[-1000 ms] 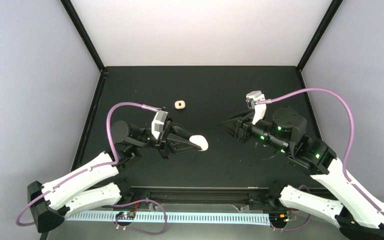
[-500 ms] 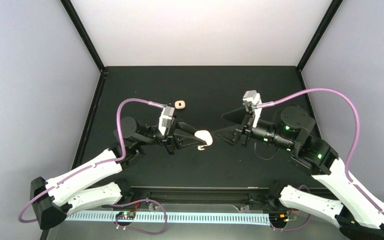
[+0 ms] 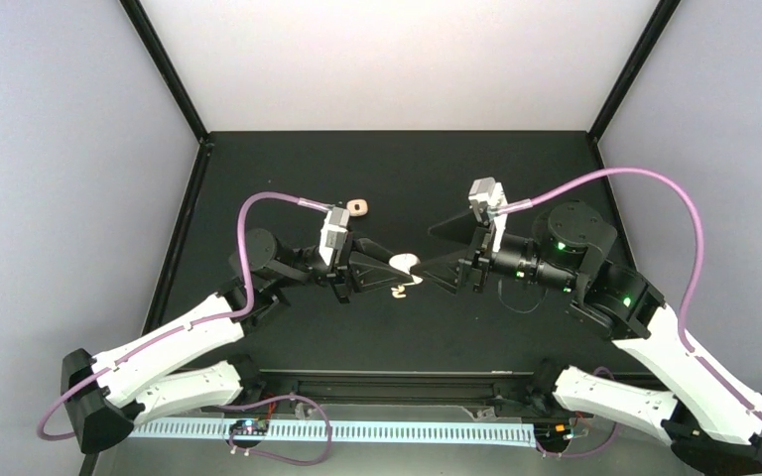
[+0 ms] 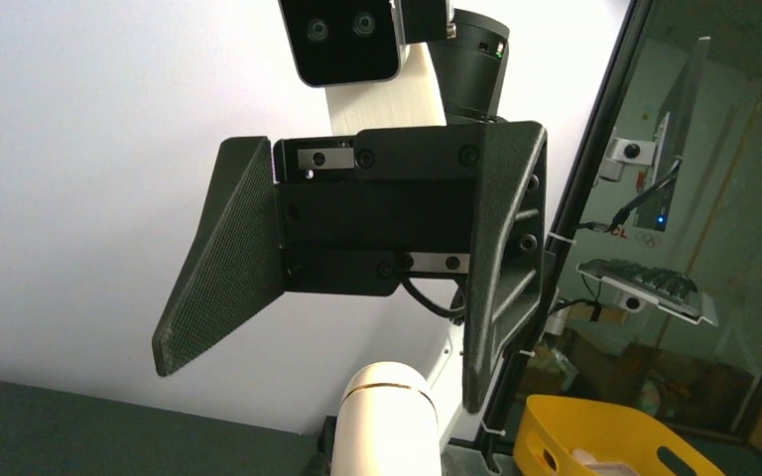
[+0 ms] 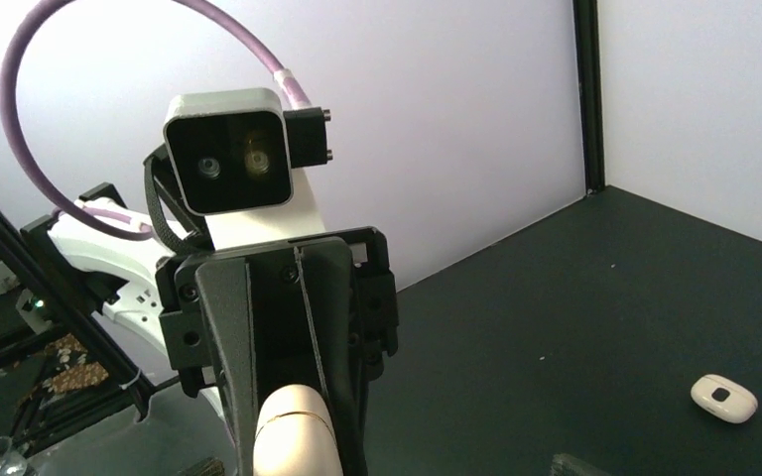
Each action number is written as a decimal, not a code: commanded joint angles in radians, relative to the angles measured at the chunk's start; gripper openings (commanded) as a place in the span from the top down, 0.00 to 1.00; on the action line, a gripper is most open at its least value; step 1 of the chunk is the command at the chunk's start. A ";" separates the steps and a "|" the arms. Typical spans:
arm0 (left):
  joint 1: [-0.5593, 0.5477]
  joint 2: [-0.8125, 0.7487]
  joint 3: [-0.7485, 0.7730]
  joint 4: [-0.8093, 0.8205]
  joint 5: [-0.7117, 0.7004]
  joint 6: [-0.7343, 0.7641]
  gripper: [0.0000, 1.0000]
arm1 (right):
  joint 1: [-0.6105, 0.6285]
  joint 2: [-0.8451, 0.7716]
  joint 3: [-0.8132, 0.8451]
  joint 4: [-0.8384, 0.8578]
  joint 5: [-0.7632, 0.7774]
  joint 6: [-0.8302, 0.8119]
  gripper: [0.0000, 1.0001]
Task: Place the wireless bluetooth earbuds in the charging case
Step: Open the charging case.
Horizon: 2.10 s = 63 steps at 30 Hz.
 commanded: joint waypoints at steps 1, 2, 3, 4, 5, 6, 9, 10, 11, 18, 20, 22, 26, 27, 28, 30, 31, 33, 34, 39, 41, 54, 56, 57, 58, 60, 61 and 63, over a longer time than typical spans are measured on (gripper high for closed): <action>-0.002 0.004 0.049 0.029 -0.010 0.003 0.99 | 0.009 0.028 0.023 -0.044 -0.031 -0.026 0.16; -0.002 0.004 0.050 0.032 -0.005 0.004 0.99 | 0.008 0.033 0.022 -0.054 -0.025 -0.026 0.17; -0.001 0.003 0.051 0.036 -0.001 0.004 0.98 | 0.008 0.039 0.021 -0.065 -0.016 -0.027 0.19; -0.001 0.002 0.051 0.039 0.003 0.003 0.98 | 0.008 0.042 0.018 -0.073 -0.007 -0.026 0.21; -0.002 -0.001 0.051 0.041 0.008 0.003 0.98 | 0.008 0.041 0.014 -0.075 0.003 -0.024 0.22; -0.002 0.000 0.050 0.044 0.018 0.001 0.98 | 0.008 0.040 0.011 -0.080 0.027 -0.020 0.24; -0.003 -0.003 0.050 0.053 0.053 -0.008 0.98 | 0.008 0.026 -0.006 -0.081 0.101 -0.011 0.29; -0.002 -0.005 0.050 0.056 0.063 -0.011 0.99 | 0.008 0.025 -0.006 -0.089 0.125 -0.006 0.30; -0.002 -0.006 0.050 0.061 0.077 -0.012 0.99 | 0.008 0.024 -0.008 -0.093 0.145 -0.001 0.32; -0.002 -0.046 0.027 0.064 0.071 -0.002 0.98 | 0.008 0.013 -0.028 -0.123 0.261 0.035 0.37; -0.002 -0.055 0.022 0.062 0.066 0.004 0.98 | 0.007 0.011 -0.033 -0.120 0.261 0.038 0.37; -0.001 -0.058 0.021 0.062 0.068 0.003 0.98 | 0.006 0.015 -0.035 -0.122 0.265 0.045 0.37; -0.002 -0.061 0.020 0.065 0.073 -0.002 0.98 | 0.006 0.015 -0.038 -0.123 0.271 0.050 0.36; -0.002 -0.061 0.019 0.063 0.074 -0.003 0.98 | 0.006 0.014 -0.038 -0.120 0.261 0.050 0.36; -0.003 -0.061 0.019 0.064 0.074 -0.003 0.98 | 0.006 0.015 -0.038 -0.118 0.249 0.049 0.36; -0.003 -0.059 0.021 0.066 0.075 -0.006 0.98 | 0.007 0.021 -0.030 -0.121 0.240 0.051 0.36; -0.002 -0.057 0.020 0.069 0.077 -0.008 0.99 | 0.005 0.023 -0.029 -0.123 0.243 0.053 0.36; -0.002 -0.057 0.020 0.076 0.081 -0.011 0.98 | 0.007 0.027 -0.024 -0.131 0.265 0.058 0.36; -0.002 -0.057 0.019 0.078 0.082 -0.012 0.99 | 0.006 0.027 -0.021 -0.136 0.277 0.061 0.36; -0.002 -0.066 0.013 0.077 0.087 -0.009 0.98 | 0.006 0.019 -0.022 -0.152 0.334 0.075 0.35; -0.002 -0.070 0.012 0.079 0.091 -0.010 0.98 | 0.006 0.019 -0.022 -0.157 0.340 0.076 0.35; -0.002 -0.089 0.002 0.083 0.102 -0.020 0.98 | 0.006 0.010 -0.025 -0.156 0.327 0.088 0.30; -0.002 -0.092 0.000 0.078 0.099 -0.020 0.98 | 0.005 0.006 -0.025 -0.153 0.320 0.091 0.30; -0.002 -0.093 -0.003 0.073 0.096 -0.019 0.98 | 0.006 0.003 -0.027 -0.149 0.315 0.093 0.30; -0.003 -0.095 -0.003 0.070 0.095 -0.018 0.98 | 0.006 -0.001 -0.029 -0.145 0.306 0.095 0.30; -0.002 -0.097 -0.003 0.051 0.083 -0.015 0.98 | 0.006 -0.006 -0.031 -0.134 0.274 0.094 0.30; -0.003 -0.096 -0.002 0.045 0.081 -0.015 0.98 | 0.005 -0.004 -0.031 -0.125 0.246 0.089 0.30; -0.004 -0.093 0.000 0.041 0.069 -0.015 0.98 | 0.007 0.002 -0.031 -0.113 0.206 0.088 0.31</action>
